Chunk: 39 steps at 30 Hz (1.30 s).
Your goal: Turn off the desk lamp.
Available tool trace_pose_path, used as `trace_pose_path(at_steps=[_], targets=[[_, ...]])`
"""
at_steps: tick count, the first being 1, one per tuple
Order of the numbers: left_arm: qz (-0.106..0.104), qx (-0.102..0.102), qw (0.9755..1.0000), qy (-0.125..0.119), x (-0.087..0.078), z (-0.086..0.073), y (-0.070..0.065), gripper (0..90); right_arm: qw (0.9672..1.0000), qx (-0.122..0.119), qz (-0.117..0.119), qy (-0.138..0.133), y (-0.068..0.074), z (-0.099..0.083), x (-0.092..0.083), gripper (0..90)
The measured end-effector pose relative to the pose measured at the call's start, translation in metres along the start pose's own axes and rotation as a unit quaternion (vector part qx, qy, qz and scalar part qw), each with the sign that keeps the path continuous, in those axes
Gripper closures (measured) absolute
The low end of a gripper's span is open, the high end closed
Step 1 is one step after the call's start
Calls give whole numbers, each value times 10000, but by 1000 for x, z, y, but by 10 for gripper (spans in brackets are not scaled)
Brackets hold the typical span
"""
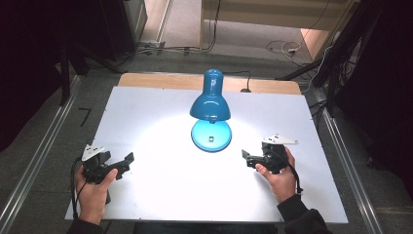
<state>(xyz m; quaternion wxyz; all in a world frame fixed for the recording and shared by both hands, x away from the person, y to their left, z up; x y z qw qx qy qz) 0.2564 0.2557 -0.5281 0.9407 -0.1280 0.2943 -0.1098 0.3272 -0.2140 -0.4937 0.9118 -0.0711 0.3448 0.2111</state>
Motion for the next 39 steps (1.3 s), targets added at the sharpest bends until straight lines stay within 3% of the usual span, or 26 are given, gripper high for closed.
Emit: trace_pose_path(at_steps=[39], targets=[[-33,36,10000,-12,-2,-1,-3,99,9991,-321,282,-14,43,11,21,161]])
Point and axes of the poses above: each handheld gripper's, and its own axes: x roughly forward along the jaws, z roughly out of its top, y roughly to its left, the point moved 3 cm from there along x, roughly forward along the jaws, and after that the axes turned 4 degrees about -z, right-handed, at the moved point
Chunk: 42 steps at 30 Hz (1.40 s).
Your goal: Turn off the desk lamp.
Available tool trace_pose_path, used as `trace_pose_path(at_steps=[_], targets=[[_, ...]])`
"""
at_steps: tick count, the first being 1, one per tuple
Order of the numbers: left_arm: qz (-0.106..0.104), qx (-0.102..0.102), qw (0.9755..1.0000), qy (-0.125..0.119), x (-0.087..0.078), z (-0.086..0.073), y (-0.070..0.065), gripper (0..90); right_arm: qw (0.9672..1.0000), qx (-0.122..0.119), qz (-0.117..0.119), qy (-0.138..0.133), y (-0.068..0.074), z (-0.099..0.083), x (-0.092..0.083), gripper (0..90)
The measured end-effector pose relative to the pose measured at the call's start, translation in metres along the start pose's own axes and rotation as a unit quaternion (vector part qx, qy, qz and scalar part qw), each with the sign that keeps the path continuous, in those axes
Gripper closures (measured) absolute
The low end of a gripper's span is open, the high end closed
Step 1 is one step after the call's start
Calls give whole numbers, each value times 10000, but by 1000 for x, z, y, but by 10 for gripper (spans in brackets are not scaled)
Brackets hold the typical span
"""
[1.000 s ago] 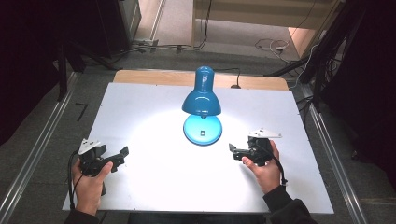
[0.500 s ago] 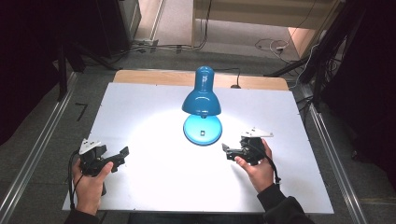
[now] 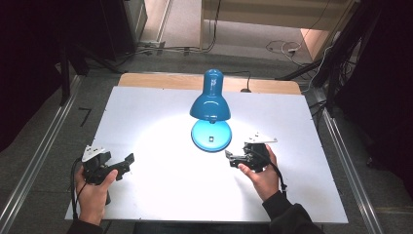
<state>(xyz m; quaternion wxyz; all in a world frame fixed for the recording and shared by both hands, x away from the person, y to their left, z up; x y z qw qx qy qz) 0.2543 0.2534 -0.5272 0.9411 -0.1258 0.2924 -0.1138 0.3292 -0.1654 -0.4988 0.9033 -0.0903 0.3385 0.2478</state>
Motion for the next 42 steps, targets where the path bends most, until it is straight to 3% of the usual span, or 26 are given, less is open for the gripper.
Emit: trace_pose_path(at_steps=[21,36,42], targets=[[36,141,9999,26,3,-1,-4,99,9995,-96,250,-157,19,13,8,185],[52,136,9999,39,4,-1,-3,99,9994,-142,248,-191,24,18,20,217],[44,151,9999,37,4,-1,-5,99,9994,-160,148,-286,25,19,29,317]])
Point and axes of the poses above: each handheld gripper's, and its own axes: x roughly forward along the jaws, z roughly out of its top, y roughly to its left, the point moved 3 cm from there along x, roughly forward along the jaws, and after that the axes turned 4 degrees about -z, right-handed, at the moved point
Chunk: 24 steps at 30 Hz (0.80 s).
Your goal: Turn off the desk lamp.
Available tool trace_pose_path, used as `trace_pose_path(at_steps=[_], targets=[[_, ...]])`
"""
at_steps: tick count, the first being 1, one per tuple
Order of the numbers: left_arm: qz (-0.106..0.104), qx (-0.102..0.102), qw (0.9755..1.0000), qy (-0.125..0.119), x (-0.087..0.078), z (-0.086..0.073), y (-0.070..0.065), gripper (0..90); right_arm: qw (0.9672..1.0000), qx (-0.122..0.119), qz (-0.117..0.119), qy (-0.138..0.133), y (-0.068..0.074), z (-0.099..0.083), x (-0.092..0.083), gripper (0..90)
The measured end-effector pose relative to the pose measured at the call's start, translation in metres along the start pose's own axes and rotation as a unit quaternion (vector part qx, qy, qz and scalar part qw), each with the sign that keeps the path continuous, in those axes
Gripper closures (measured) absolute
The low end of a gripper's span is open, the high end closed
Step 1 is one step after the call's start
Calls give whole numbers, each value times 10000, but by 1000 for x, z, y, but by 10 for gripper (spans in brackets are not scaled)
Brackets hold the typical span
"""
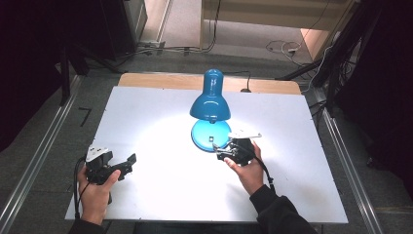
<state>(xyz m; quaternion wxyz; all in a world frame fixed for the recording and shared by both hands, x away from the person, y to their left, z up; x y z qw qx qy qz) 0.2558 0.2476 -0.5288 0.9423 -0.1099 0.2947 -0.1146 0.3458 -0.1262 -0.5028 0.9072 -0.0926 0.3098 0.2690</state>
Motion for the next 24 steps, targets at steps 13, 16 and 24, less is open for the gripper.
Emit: trace_pose_path(at_steps=[13,16,24], targets=[[-28,2,10000,-17,0,1,0,99,9998,-37,-114,-166,5,7,16,599],[-44,-2,10000,-16,0,1,0,99,9997,-39,-112,-211,6,8,20,690],[-51,8,10000,6,0,0,1,100,9998,66,-12,-173,5,9,27,863]])
Point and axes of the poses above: each handheld gripper's, and its own axes: x roughly forward along the jaws, z roughly out of its top, y roughly to its left, the point moved 3 cm from there along x, roughly forward along the jaws, and after that the axes turned 4 degrees about -z, right-handed, at the moved point
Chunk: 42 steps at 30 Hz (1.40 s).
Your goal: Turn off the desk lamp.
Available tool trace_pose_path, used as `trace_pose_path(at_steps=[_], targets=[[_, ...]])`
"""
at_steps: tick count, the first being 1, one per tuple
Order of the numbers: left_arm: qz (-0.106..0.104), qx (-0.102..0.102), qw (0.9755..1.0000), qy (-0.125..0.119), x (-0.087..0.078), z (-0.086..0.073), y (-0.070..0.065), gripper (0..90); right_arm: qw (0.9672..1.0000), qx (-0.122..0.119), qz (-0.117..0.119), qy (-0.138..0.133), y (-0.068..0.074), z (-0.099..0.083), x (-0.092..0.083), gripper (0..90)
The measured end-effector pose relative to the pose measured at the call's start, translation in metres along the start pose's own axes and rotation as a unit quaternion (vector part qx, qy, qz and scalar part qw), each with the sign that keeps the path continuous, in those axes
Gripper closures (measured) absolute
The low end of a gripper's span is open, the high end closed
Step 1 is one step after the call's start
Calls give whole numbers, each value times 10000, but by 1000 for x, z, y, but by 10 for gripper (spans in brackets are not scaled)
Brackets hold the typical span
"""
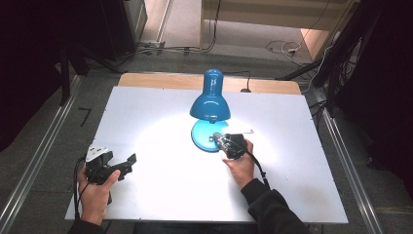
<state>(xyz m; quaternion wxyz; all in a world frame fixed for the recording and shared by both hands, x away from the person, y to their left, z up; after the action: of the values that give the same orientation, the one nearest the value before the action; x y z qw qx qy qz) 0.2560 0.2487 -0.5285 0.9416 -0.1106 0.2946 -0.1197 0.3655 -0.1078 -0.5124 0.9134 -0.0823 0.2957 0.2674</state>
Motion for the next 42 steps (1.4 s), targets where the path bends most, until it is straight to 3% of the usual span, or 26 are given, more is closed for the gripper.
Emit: trace_pose_path(at_steps=[14,34,42], targets=[[-16,7,10000,0,0,0,-1,99,9999,-10,116,17,3,-1,6,877],[-56,50,10000,19,2,0,-3,99,9998,-185,-29,-33,4,0,11,884],[-47,24,10000,15,1,0,-1,100,10000,10,72,-60,2,3,13,883]])
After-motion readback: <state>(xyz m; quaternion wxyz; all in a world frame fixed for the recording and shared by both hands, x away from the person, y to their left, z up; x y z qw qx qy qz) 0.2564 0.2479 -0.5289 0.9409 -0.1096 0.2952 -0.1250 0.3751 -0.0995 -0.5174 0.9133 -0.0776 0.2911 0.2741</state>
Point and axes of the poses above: each handheld gripper's, and its own axes: x roughly forward along the jaws, z roughly out of its top, y roughly to its left, the point moved 3 cm from there along x, roughly forward along the jaws, and after that the axes turned 4 degrees about -z, right-handed, at the moved point
